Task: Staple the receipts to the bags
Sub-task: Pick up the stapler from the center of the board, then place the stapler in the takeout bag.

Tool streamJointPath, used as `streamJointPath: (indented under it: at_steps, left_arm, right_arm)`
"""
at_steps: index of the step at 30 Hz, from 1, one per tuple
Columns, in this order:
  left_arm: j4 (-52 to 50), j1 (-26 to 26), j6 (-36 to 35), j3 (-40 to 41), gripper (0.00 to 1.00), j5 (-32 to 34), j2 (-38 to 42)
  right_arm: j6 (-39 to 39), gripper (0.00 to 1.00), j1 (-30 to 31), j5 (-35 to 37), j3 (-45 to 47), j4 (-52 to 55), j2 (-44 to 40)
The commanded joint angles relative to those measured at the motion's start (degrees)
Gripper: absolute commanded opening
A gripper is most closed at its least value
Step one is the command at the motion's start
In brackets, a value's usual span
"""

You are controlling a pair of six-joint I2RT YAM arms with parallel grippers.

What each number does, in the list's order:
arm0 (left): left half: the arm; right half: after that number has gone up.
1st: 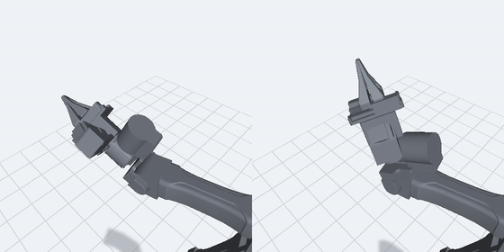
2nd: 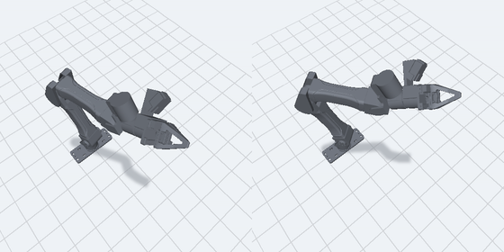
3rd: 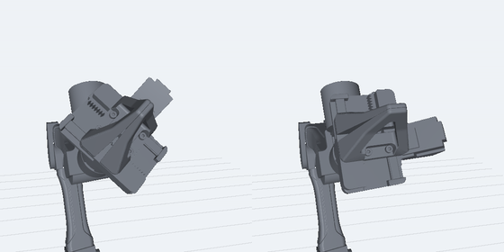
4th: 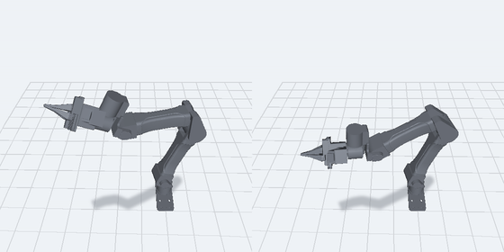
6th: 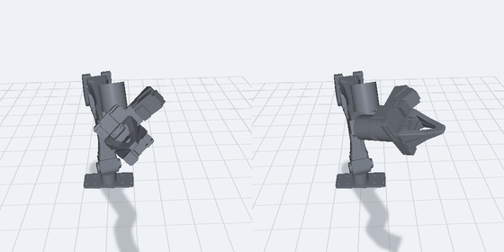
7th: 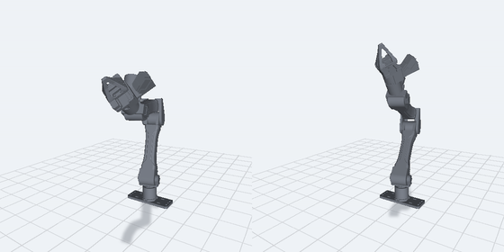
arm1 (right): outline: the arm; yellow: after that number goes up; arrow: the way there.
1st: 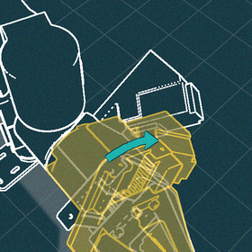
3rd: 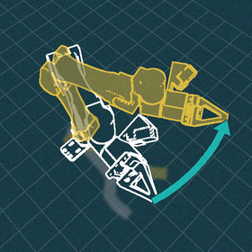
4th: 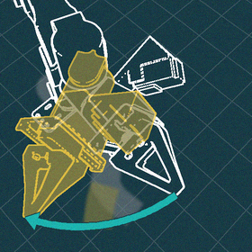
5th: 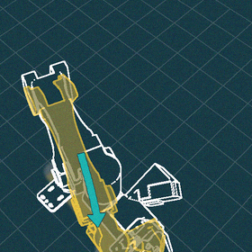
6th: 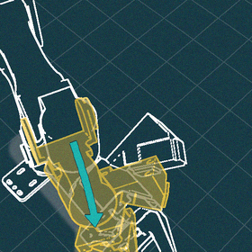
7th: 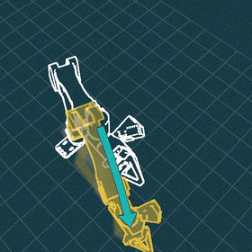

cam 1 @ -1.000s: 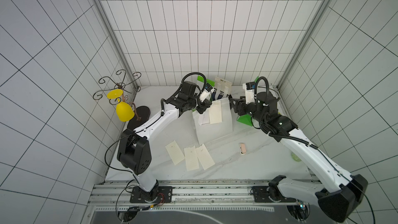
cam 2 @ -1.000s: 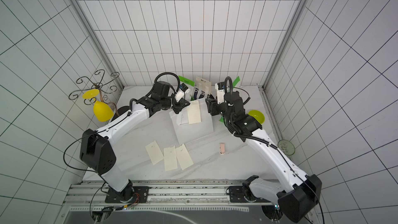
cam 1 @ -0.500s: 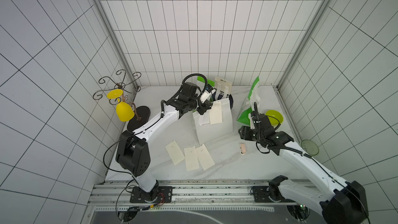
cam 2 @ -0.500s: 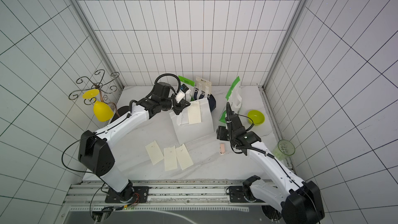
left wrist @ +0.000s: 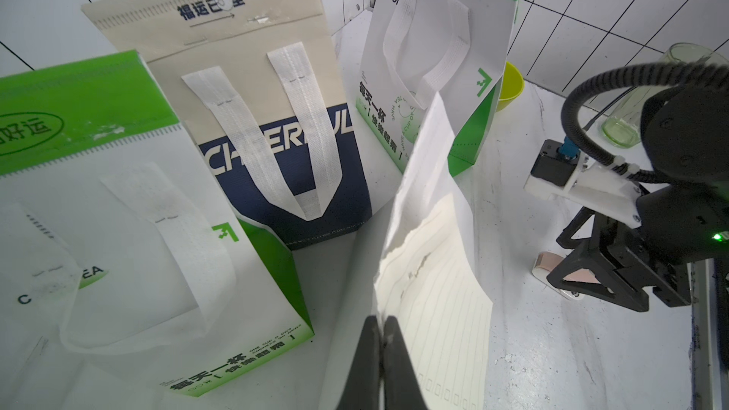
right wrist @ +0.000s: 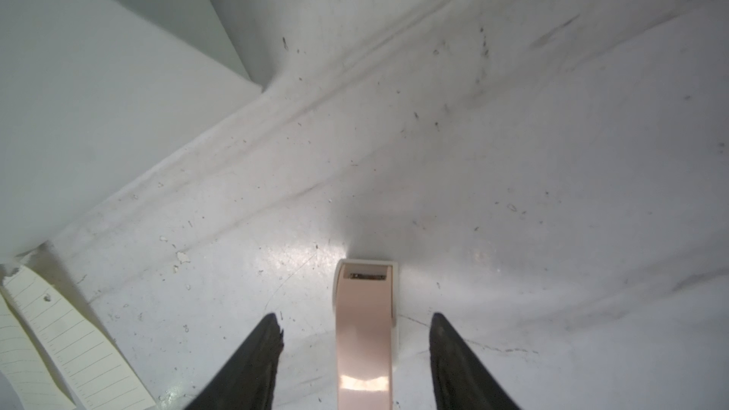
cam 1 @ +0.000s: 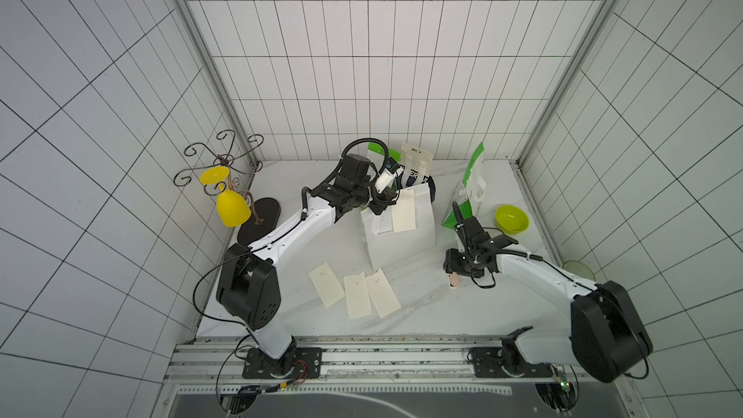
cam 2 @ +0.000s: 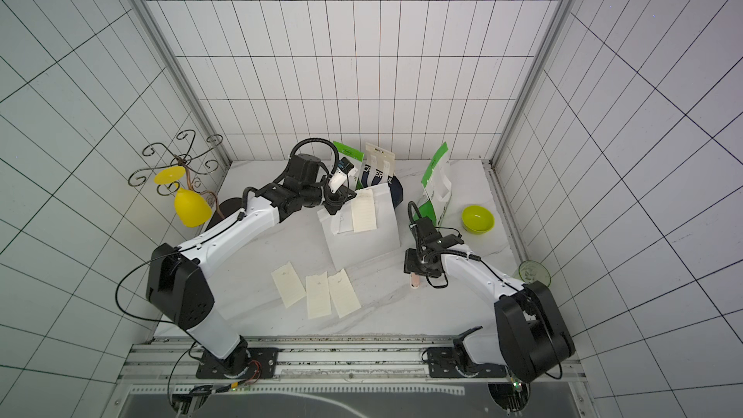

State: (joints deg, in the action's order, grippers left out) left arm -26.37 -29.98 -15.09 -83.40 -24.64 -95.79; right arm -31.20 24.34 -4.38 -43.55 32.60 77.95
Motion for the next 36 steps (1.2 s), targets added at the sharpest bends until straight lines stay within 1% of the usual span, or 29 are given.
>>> streamJointPath:
  at_steps: [1, 9, 12, 15, 17, 19, 23, 24, 26, 28, 30, 31, 33, 36]
  left_arm:
    - [-0.08, -0.42, -1.16, -0.45, 0.0, 0.3, 0.8]
    - [-0.17, -0.72, -1.3, -0.72, 0.0, -0.01, -0.1]
    - [-0.18, -0.74, -1.34, -0.72, 0.0, 0.11, -0.13]
    - [-0.18, -0.81, -1.35, -0.72, 0.0, 0.21, -0.01]
    - [-0.25, -0.9, -1.34, -0.77, 0.0, 0.34, -0.01]
    - [-0.26, -0.96, -1.35, -0.72, 0.0, 0.38, 0.07]
    - [-0.29, -0.96, -1.17, -0.63, 0.0, 0.22, 0.16]
    - [-0.24, -0.94, -1.21, -0.63, 0.0, 0.13, 0.26]
    - [-0.21, -0.96, -1.1, -0.71, 0.0, -0.07, 0.27]
    - [-0.26, -0.96, -0.97, -0.8, 0.0, -0.12, 0.25]
    - [-0.24, -0.95, -0.79, -0.74, 0.0, -0.24, 0.25]
    - [-0.2, -0.96, -0.71, -0.78, 0.0, -0.25, 0.16]
    - [-0.1, -0.96, -0.47, -0.62, 0.0, -0.29, 0.19]
    - [-0.2, -0.91, -0.31, -0.54, 0.0, -0.22, 0.16]
  right_arm:
    - [-1.63, 0.58, -0.34, 1.0, -1.11, 1.07, 1.87]
    - [-1.83, 0.52, 0.37, 1.26, -2.38, -1.07, 5.33]
    - [-1.82, 0.46, 0.98, 1.47, -2.15, -1.66, 6.61]
    - [-1.84, 0.35, 1.06, 1.48, -1.97, -2.14, 6.48]
    - [-1.7, 0.25, 1.06, 1.39, -2.09, -2.37, 5.71]
    - [-1.73, 0.18, 1.09, 1.31, -2.41, -2.37, 4.62]
    - [-1.43, 0.03, 1.4, 2.14, -3.17, -3.13, -1.17]
    - [-1.34, 0.01, 1.41, 2.35, -3.38, -3.56, -2.98]
    - [-0.22, 0.0, 1.91, 3.62, -4.48, -5.16, -7.13]
    - [1.32, 0.0, 2.63, 4.31, -5.62, -8.61, -10.85]
    - [3.18, 0.0, 4.51, 6.92, -6.41, -14.1, -14.4]
    - [4.55, 0.0, 5.41, 7.04, -6.72, -17.48, -15.61]
    - [6.97, 0.0, 7.97, 9.58, -7.49, -24.13, -17.12]
    - [12.04, 0.0, 11.97, 12.02, -6.68, -36.88, -18.46]
